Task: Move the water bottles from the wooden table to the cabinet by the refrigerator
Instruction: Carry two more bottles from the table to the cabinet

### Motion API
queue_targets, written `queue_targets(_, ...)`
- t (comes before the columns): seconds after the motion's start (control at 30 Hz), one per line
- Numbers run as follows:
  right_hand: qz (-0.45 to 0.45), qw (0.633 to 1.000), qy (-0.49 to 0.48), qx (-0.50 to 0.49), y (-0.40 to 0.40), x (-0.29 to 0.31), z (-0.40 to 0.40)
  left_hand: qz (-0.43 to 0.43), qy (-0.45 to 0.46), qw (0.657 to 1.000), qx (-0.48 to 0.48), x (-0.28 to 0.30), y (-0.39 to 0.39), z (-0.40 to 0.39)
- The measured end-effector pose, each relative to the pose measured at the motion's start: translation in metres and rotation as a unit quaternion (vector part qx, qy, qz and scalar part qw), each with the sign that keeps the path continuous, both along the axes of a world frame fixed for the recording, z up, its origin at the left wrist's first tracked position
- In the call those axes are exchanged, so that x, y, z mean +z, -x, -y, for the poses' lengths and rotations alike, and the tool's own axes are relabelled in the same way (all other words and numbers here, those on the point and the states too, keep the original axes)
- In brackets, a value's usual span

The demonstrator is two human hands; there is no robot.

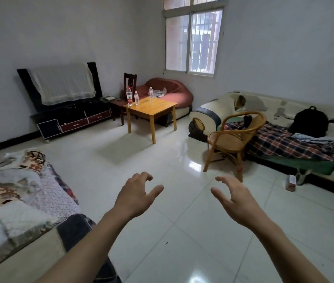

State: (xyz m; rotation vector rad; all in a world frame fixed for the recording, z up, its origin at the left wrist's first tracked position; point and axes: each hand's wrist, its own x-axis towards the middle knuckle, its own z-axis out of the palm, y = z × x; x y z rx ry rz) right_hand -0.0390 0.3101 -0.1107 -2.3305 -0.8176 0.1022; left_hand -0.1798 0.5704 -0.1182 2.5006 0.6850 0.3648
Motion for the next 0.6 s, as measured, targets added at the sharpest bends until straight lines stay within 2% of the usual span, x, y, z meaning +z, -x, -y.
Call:
queue_targets(0.2, 0.014, 0.999, 0.042, 0.009, -0.044, -0.003, -0.059, -0.011, -0.024, 1.000, -0.011, -0.015, -0.048, -0.060)
queue_targets(0.4, 0.047, 0.993, 0.108, 0.005, -0.096, 0.016, -0.133, 0.016, -0.014, 1.000, -0.017, -0.023, -0.102, -0.143)
queue_targets(0.6, 0.046, 0.992, 0.117, -0.007, -0.140, 0.013, -0.194, 0.002, -0.015, 1.000, -0.024, -0.035, -0.148, -0.209)
